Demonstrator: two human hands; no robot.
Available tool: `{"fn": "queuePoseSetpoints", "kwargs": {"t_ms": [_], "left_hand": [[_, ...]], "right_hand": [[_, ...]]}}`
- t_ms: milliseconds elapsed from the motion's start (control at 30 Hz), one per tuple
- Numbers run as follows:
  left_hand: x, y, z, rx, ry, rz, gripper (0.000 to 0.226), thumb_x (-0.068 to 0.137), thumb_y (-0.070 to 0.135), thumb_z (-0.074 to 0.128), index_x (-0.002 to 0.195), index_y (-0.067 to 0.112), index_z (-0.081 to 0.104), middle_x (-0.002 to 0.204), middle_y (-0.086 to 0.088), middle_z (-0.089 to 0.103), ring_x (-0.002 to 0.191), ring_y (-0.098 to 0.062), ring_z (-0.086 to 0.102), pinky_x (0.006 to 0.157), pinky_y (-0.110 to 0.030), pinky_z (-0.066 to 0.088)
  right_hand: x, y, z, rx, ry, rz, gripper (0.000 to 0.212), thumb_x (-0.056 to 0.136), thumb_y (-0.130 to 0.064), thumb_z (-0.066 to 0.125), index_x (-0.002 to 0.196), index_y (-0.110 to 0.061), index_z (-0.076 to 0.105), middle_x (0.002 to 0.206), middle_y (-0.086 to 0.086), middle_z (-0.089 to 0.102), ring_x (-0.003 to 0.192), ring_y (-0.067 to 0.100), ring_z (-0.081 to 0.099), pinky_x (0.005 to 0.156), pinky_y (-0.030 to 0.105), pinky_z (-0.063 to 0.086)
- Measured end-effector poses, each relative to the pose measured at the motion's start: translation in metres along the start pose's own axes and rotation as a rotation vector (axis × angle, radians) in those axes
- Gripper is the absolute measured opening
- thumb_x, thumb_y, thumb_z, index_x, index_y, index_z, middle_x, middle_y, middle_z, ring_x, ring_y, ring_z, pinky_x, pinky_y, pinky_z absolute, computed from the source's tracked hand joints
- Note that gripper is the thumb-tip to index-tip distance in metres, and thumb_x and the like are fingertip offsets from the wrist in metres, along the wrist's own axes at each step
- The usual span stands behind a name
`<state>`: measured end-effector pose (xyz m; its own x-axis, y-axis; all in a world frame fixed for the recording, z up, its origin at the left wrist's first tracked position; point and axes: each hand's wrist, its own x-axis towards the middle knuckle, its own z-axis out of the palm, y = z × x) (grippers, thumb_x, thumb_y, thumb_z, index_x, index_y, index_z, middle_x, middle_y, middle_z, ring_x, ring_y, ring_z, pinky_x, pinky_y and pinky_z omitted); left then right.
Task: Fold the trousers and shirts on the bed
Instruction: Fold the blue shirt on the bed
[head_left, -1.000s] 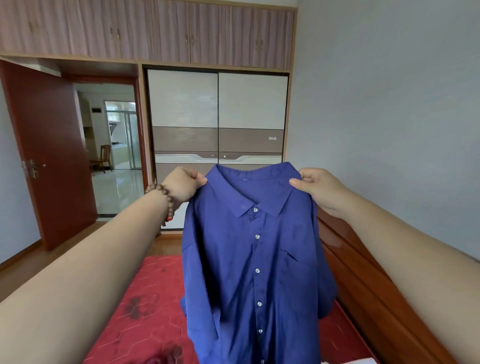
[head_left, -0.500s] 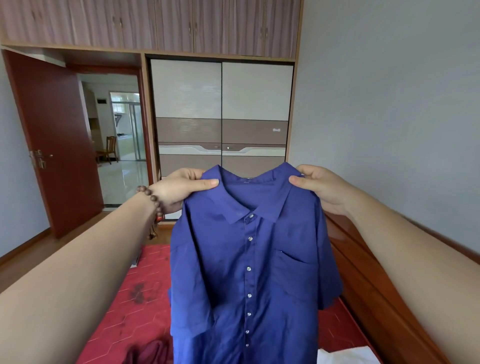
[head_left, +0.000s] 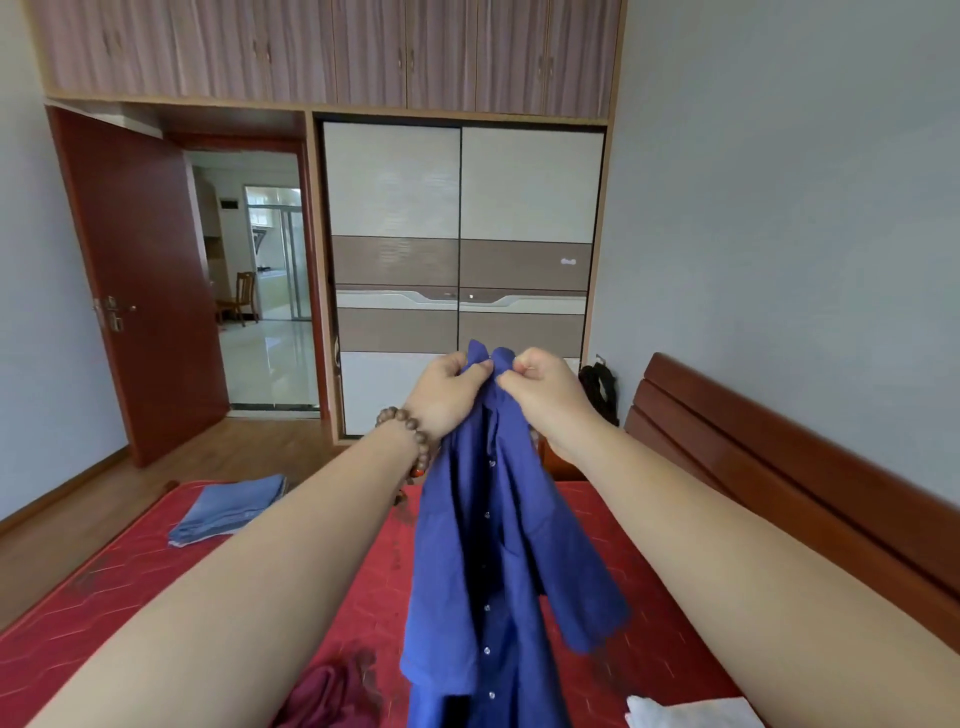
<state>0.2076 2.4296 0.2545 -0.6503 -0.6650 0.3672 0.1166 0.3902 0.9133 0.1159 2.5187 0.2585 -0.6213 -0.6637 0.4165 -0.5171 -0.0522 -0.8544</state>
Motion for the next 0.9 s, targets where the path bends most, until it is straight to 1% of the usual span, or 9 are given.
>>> {"fn": "queuePoseSetpoints", "kwargs": {"t_ms": [133,267,333,433,567,633,667,733,900], "left_hand": [[-0.008,0.004,0.001,-0.045,-0.054,0.033,0.029,0.100,0.033,0.044,0.089,0.011,0.059,0.082,-0.001,0.064,0.077,-0.011,0.059,0.078,-0.029,0.048],[-0.018,0.004,-0.007,-0.115,-0.104,0.048,0.017,0.097,0.022,0.053,0.084,0.012,0.051,0.070,0.004,0.058,0.066,-0.006,0.053,0.063,-0.019,0.045],[-0.022,0.005,-0.013,-0.099,-0.134,0.064,0.012,0.097,0.012,0.052,0.086,0.010,0.050,0.075,-0.008,0.049,0.070,-0.015,0.047,0.061,-0.022,0.040],[-0.025,0.011,-0.018,-0.085,-0.161,0.061,0.008,0.097,0.001,0.047,0.091,0.003,0.051,0.085,-0.017,0.045,0.078,-0.023,0.042,0.065,-0.029,0.038],[-0.031,0.019,-0.019,-0.042,-0.300,0.103,0.009,0.097,-0.003,0.044,0.096,-0.003,0.052,0.076,-0.005,0.061,0.071,-0.011,0.057,0.068,-0.021,0.046],[-0.032,0.023,-0.018,0.000,-0.344,0.126,0.012,0.097,-0.003,0.045,0.090,0.001,0.053,0.073,0.000,0.064,0.070,-0.008,0.058,0.067,-0.019,0.047],[-0.031,0.024,-0.018,0.016,-0.344,0.132,0.011,0.096,-0.003,0.046,0.090,0.002,0.054,0.078,-0.007,0.063,0.075,-0.014,0.057,0.070,-0.022,0.047],[-0.030,0.024,-0.018,0.057,-0.286,0.155,0.006,0.095,0.001,0.052,0.091,0.003,0.056,0.086,-0.017,0.060,0.081,-0.022,0.053,0.071,-0.028,0.045],[-0.030,0.011,-0.021,0.161,0.063,0.341,0.025,0.082,0.010,0.073,0.078,0.017,0.049,0.069,-0.006,0.055,0.058,-0.010,0.046,0.058,-0.021,0.041]], "right_hand": [[-0.010,-0.013,0.006,0.141,-0.139,0.083,0.014,0.088,-0.017,0.055,0.074,-0.017,0.053,0.075,0.007,0.058,0.076,0.023,0.060,0.070,0.040,0.053],[-0.015,-0.028,-0.010,0.351,-0.346,0.107,0.027,0.093,0.003,0.036,0.087,-0.004,0.061,0.072,0.014,0.063,0.063,0.022,0.067,0.058,0.030,0.058],[-0.012,-0.033,-0.021,0.172,-0.381,0.044,0.027,0.092,0.002,0.039,0.089,-0.001,0.066,0.074,0.012,0.064,0.067,0.022,0.066,0.065,0.032,0.057],[-0.001,-0.033,-0.041,-0.273,-0.241,-0.237,0.009,0.086,-0.008,0.064,0.090,-0.005,0.071,0.087,0.010,0.065,0.081,0.016,0.058,0.075,0.025,0.044],[0.010,-0.033,-0.062,-0.428,-0.385,-0.388,0.055,0.080,-0.023,0.076,0.130,-0.023,0.052,0.128,-0.011,0.047,0.116,-0.001,0.041,0.080,-0.003,0.028],[0.012,-0.035,-0.062,-0.409,-0.549,-0.309,0.059,0.080,-0.025,0.076,0.133,-0.022,0.051,0.115,-0.019,0.055,0.106,-0.007,0.048,0.079,-0.002,0.032],[0.014,-0.035,-0.061,-0.415,-0.591,-0.279,0.048,0.080,-0.025,0.077,0.124,-0.017,0.058,0.094,-0.019,0.059,0.086,-0.007,0.053,0.070,0.002,0.036],[0.016,-0.035,-0.058,-0.444,-0.558,-0.293,0.032,0.079,-0.027,0.078,0.098,-0.005,0.064,0.063,-0.007,0.046,0.053,0.000,0.037,0.050,0.014,0.027],[0.014,-0.039,-0.053,-0.379,-0.452,-0.336,0.021,0.082,-0.016,0.075,0.086,-0.001,0.061,0.072,0.018,0.049,0.067,0.019,0.040,0.061,0.030,0.030]]}}
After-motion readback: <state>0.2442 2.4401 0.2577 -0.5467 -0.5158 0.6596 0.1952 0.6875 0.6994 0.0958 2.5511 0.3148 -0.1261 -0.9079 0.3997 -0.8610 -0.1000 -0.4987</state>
